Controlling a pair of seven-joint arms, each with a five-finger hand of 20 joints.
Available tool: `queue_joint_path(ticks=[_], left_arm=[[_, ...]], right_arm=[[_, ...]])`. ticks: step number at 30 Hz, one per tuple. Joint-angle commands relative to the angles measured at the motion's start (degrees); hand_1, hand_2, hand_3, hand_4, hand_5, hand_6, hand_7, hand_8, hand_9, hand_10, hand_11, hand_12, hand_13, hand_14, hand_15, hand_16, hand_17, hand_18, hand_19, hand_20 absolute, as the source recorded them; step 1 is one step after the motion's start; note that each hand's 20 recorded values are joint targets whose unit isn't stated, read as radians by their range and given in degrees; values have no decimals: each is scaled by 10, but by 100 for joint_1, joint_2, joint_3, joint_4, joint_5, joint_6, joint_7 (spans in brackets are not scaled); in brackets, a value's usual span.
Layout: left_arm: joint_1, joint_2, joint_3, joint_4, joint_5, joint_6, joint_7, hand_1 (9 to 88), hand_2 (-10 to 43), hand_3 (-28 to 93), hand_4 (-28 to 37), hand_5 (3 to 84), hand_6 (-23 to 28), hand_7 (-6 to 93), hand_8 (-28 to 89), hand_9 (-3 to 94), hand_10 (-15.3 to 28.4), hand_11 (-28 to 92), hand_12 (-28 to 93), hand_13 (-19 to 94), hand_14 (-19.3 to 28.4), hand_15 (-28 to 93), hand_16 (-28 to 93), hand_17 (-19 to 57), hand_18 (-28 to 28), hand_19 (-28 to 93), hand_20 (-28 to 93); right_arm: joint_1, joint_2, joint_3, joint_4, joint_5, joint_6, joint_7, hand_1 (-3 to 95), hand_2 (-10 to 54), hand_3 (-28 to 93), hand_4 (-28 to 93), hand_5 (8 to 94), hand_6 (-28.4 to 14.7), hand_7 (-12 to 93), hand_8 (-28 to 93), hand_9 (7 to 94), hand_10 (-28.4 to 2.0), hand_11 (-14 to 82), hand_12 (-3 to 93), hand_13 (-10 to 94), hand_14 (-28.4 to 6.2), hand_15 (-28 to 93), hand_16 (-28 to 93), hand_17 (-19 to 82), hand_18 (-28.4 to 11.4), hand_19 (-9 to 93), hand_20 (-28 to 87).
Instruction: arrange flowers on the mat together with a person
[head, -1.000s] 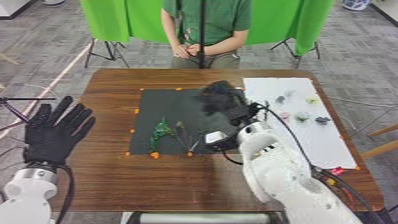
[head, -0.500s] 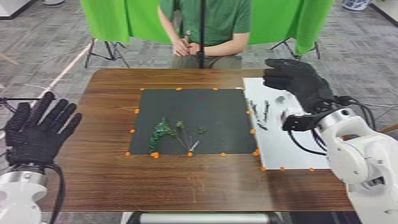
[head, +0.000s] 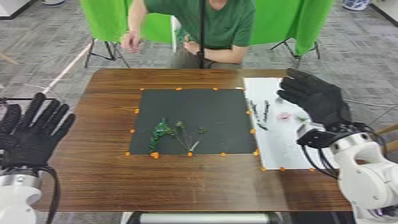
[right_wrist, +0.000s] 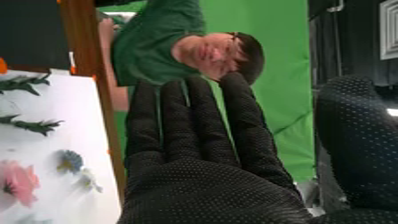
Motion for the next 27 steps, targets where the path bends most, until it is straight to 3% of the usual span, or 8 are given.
queue_joint_path(ticks=[1,4,6,9,13,20,27], left_arm=[[31,-22,-33,-27,-69,18,126,281,103,695,-283,402,62,77,-87,358,149,185,72,266,145,286,-77,-45,148,352,140],[20,7,-42,-12,-112,115,34,281,104,694,-283,403,62,79,-87,358,150,186,72,266,146,290,-77,-45,148,352,140],[51,6,-66,-17,-64,124,-53,281,105,694,-283,404,62,80,-88,360,151,187,72,268,145,292,-77,-45,148,353,141],[-2,10,-15,2,-91,102,15,280,106,696,-283,405,63,81,-89,361,151,188,72,268,146,295,-78,-45,148,354,142],[-4,-13,-10,3,-79,131,-53,281,108,696,-283,407,63,82,-89,361,153,191,72,268,147,297,-79,-46,148,355,142],[-25,9,0,-10,-62,129,-32,282,110,696,-283,409,64,83,-90,365,153,193,71,270,149,300,-80,-46,148,356,142],[-33,-31,13,34,-45,159,-106,285,112,696,-283,409,65,84,-90,367,154,195,71,272,151,307,-81,-47,148,358,143]], right_arm=[[-35,13,115,-90,100,-216,-78,182,74,796,-232,392,-55,143,-104,390,-146,60,149,309,-96,105,116,133,-133,306,116],[-18,-15,83,-85,86,-199,-74,181,74,797,-232,393,-54,140,-103,387,-145,59,148,308,-96,103,119,131,-134,306,117],[-175,-66,166,-144,58,-309,28,182,74,797,-232,393,-54,140,-102,388,-144,59,148,308,-96,101,121,129,-136,310,119],[-260,-36,203,-179,58,-374,16,183,73,797,-233,394,-54,140,-102,389,-144,60,149,309,-96,101,124,129,-139,312,120],[-258,-62,202,-187,13,-338,8,185,71,796,-233,395,-53,141,-102,388,-144,60,149,310,-96,100,126,128,-141,313,120],[-284,-12,213,-221,-5,-277,12,196,65,792,-233,399,-52,147,-103,391,-143,61,150,315,-97,102,129,125,-147,320,122],[-275,-28,114,-222,-26,-238,117,204,64,791,-234,401,-51,153,-106,392,-142,62,150,319,-97,103,132,124,-150,327,123]])
